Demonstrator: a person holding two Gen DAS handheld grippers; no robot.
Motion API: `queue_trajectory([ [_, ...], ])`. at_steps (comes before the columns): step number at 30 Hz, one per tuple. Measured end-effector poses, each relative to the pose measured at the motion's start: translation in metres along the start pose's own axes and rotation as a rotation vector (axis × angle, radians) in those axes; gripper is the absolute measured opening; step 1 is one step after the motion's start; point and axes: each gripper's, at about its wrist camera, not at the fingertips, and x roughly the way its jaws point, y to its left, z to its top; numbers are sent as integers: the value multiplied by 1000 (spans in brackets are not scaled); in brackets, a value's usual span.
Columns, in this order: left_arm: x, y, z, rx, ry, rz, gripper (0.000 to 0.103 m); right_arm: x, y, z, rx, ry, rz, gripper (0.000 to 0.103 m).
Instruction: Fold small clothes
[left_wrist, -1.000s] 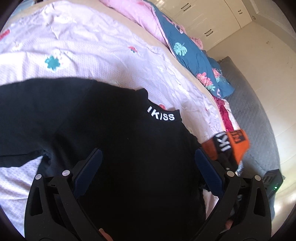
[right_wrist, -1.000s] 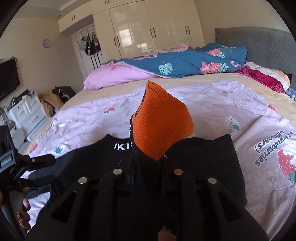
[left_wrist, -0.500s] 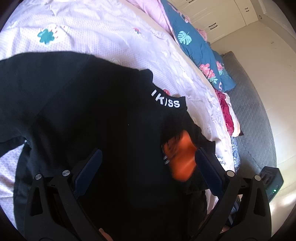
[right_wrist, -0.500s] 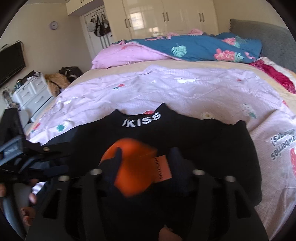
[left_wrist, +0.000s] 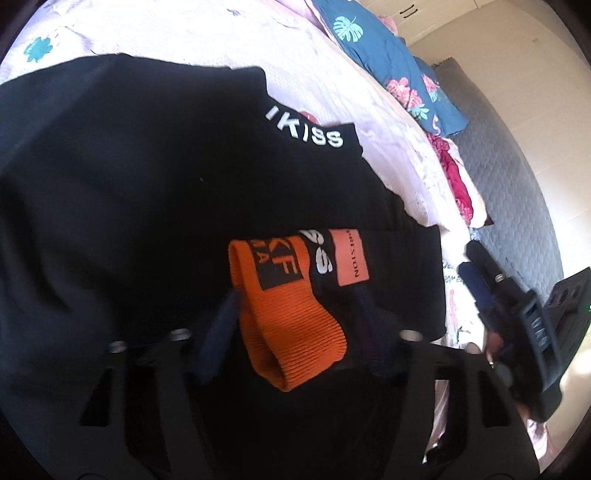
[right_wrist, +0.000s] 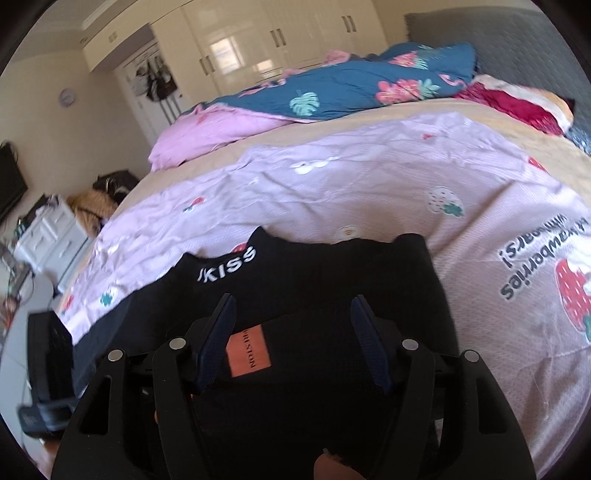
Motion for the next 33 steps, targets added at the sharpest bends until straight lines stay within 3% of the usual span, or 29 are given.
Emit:
queue_trajectory([
  [2, 5, -3, -3, 19, -10, 35, 48, -4, -8, 2, 25, -13, -6, 63],
  [4, 7, -5, -3, 29, -21, 58, 32, -6, -14, 5, 45, -21, -12, 63],
  [6, 8, -9, -3, 51, -37, 79, 23, -9, -22, 7, 69, -27, -22, 63],
  [7, 8, -11, -2, 59, -40, 74, 10, -11, -27, 8, 85, -33, -28, 63],
  [14, -25, -32, 4, 90, -140, -40, 9, -28, -66, 15, 193, -78, -68, 63],
  [18, -57, -53, 5, 154, -231, -49, 8, -35, -77, 17, 204, -101, -100, 63],
  [25, -103, -62, 6, 177, -327, -81, 6, -35, -74, 17, 191, -94, -108, 63],
  [27, -109, -65, 7, 185, -344, -76, 0, -33, -72, 16, 183, -85, -114, 63],
  [33, -109, -54, 10, 191, -332, 3, 0, -28, -71, 15, 177, -57, -135, 63],
])
